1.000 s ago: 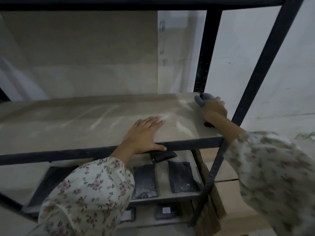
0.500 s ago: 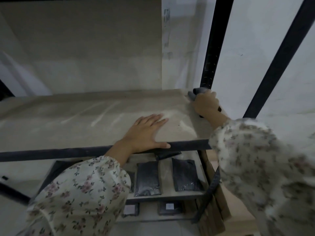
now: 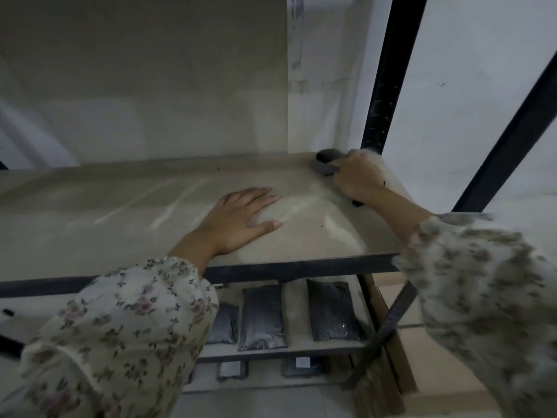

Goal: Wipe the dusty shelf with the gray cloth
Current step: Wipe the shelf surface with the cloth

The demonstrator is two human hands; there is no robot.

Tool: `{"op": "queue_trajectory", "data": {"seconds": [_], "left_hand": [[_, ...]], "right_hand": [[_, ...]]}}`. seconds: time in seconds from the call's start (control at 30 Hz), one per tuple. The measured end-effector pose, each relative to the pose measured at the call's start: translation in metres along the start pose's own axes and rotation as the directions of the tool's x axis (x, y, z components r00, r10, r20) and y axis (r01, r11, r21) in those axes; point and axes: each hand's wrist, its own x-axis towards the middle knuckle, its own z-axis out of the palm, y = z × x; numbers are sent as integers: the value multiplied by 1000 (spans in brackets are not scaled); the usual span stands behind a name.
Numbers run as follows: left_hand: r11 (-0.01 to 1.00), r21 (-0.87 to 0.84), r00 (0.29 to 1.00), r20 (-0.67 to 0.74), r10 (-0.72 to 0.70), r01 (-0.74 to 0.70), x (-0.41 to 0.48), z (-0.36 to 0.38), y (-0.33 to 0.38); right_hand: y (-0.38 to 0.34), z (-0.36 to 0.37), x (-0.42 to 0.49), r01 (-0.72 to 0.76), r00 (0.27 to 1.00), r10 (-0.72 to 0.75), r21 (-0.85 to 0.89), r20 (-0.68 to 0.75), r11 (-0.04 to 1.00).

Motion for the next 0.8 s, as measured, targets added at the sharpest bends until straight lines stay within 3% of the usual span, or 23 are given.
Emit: {"op": "queue_trajectory", "data": {"seconds": [0.07,0.2,0.23,0.3,0.37,0.43,0.5,0.57,0.63,0.7,0.8], "left_hand": [[1000,12,1000,-12,12,-12,1,1,-1],[999,34,1000,-13,19,-19,1,0,-2],[999,32,1000,-12,13,-13,1,0,-2],[1000,16,1000,-9,5,-5,1,0,-3],[1000,8,1000,-4,7,-7,2,1,-4],[1000,9,1000,-6,12,-12,2,2,-4],[1000,8,1000,-11,19,-19,3,2,-5],[1000,12,1000,-10,20,-20,2,1,-4],[1000,13,1000,-4,19,-19,1,0,-3],[1000,10,1000,1,13,-13,2,1,-3],[1000,6,1000,12,8,-8,1,1,-3]], "right_hand": [[3,-8,10,15,994,-34,175,104,984],[2,-18,33,-239,971,235,295,47,925],[0,-16,36,-249,968,249,251,33,935],[-5,-13,34,-201,980,200,89,17,976],[-9,-7,29,-50,999,49,22,16,999],[-14,0,19,125,990,-132,130,40,984],[-16,-6,17,111,980,-157,323,120,940],[-15,-16,31,26,987,-87,395,138,918],[-13,-20,52,-69,994,39,296,106,953],[-13,-11,61,-104,988,93,84,124,991],[-18,6,48,56,994,-53,-22,92,998]]}}
